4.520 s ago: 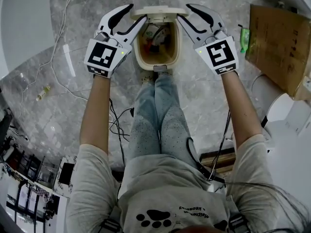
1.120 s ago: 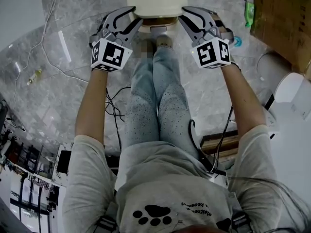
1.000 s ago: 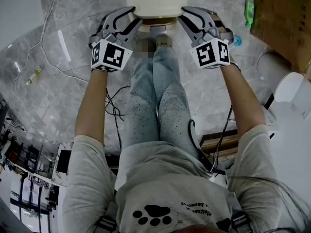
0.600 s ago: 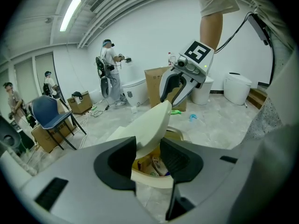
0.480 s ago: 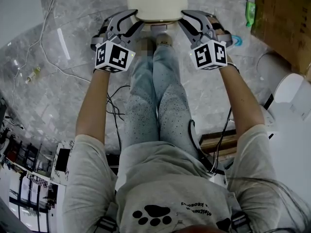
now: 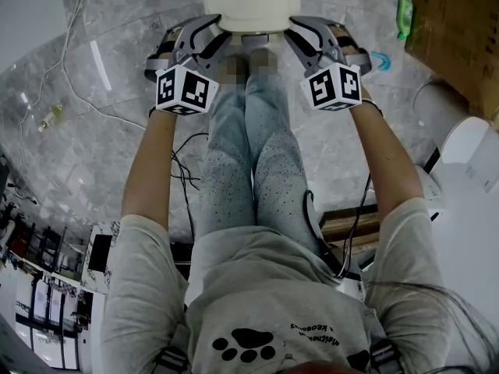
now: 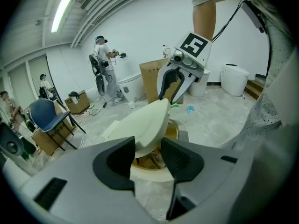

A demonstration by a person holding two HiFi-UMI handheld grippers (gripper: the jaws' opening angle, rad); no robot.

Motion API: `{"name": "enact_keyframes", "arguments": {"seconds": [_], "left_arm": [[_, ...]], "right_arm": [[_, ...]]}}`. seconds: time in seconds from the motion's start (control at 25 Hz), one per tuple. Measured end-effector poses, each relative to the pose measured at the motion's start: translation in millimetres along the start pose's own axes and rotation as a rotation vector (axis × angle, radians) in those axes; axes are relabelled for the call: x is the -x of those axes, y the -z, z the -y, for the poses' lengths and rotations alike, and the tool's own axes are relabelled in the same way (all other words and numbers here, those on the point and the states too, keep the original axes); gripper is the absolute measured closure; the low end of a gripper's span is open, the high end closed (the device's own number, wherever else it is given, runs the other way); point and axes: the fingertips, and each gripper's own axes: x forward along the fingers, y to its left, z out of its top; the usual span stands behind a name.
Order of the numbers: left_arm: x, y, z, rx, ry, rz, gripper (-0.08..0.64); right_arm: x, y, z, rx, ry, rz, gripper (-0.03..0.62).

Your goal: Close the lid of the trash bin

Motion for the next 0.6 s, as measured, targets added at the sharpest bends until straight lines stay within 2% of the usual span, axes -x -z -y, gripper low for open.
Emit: {"name": "enact_keyframes", "arguments": {"seconds": [0.36, 0.48, 0.6], "left_arm": [[-9.8, 15.5, 13.5, -0.058, -0.004, -0.049, 0.387], [-12.7, 20.3, 17.7, -0.056, 0.004, -0.06, 0.381], [-17.3, 26.3, 23.2, -0.039, 0.019, -0.068, 0.379]], "right_arm": [[-9.4, 9.7, -15.2, -0.019, -0.029, -0.013, 0.456], [-12.1, 11.7, -18.3, -0.042, -0.04, -0.018, 0.456], [-17.4, 16.2, -23.4, -0.024, -0.052, -0.039, 0.462]]}}
